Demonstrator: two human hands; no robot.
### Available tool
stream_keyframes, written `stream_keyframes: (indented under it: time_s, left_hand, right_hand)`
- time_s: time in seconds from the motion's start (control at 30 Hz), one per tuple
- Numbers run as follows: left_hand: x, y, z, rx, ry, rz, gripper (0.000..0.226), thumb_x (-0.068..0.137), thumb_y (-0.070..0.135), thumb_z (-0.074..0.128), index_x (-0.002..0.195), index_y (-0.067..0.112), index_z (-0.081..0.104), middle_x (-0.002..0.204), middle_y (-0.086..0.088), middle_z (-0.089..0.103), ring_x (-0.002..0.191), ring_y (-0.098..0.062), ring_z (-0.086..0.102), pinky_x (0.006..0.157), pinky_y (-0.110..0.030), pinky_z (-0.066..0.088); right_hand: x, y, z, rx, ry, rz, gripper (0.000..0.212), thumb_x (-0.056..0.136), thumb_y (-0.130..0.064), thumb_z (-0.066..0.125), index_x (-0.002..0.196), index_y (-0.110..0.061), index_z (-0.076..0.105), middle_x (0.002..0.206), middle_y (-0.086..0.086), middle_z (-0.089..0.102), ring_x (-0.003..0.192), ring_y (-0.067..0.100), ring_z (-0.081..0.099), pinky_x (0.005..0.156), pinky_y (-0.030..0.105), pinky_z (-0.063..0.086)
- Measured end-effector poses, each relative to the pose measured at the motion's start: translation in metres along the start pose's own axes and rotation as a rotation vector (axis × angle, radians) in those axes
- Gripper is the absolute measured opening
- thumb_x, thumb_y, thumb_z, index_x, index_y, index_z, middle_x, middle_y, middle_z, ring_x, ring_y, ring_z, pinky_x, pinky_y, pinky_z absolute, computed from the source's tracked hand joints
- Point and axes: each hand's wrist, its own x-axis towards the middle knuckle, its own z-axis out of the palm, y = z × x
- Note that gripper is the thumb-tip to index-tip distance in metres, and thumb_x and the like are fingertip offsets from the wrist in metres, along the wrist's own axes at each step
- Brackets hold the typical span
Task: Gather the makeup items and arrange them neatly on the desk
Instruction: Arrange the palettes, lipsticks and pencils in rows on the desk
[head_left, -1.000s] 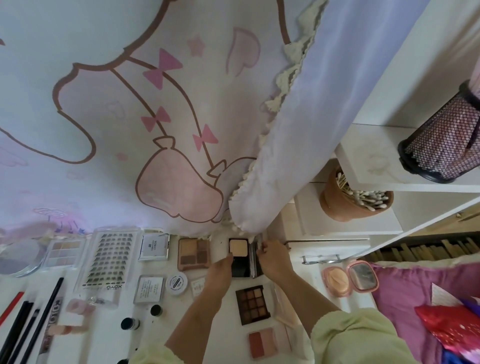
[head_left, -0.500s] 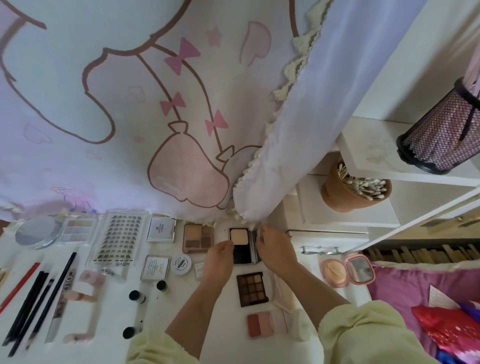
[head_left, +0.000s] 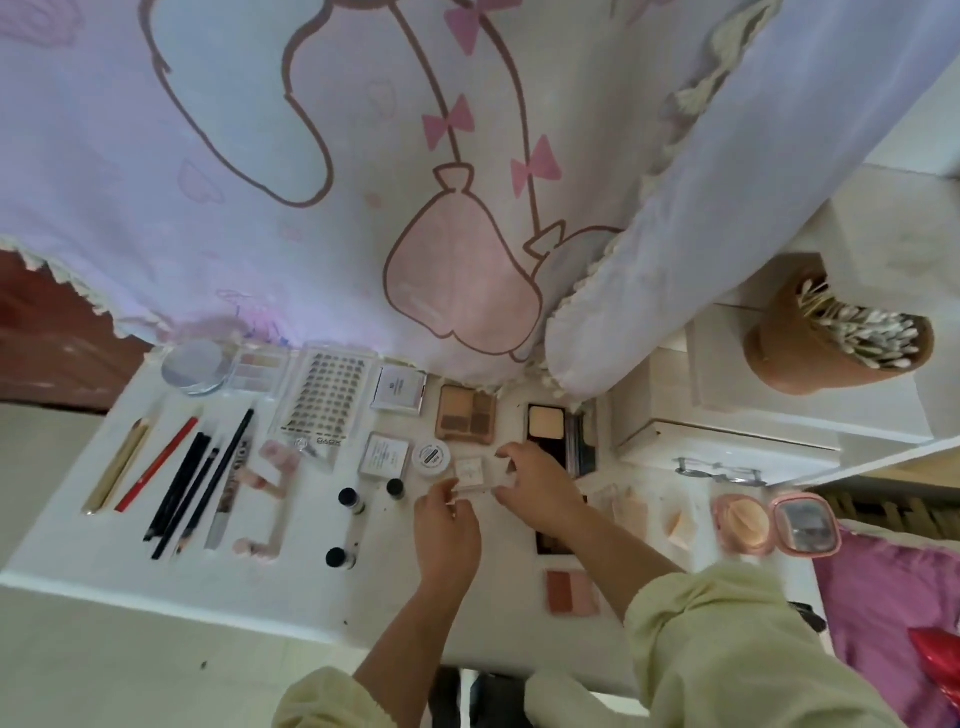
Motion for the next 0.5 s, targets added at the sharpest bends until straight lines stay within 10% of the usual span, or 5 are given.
stream_keyframes:
  time_s: [0.5]
  left_hand:
    - [0.017,0.001,-0.009,0.011,-0.096,-0.031,0.035,0.092,0.003,0.043,0.117,0.011,0.067,0.103,-0.004,0.067,0.089,-0.014,0.057,0.073,-0.024,0.042]
  right_hand:
    - [0.023,-0.012,0.016,-0.063,-0.066,-0.001,0.056,0.079,-0.029,0.078,0.119,-0.01,0.043,0.121,0.006,0.035,0.103,0.024,0.052,0.08,0.032,0.045]
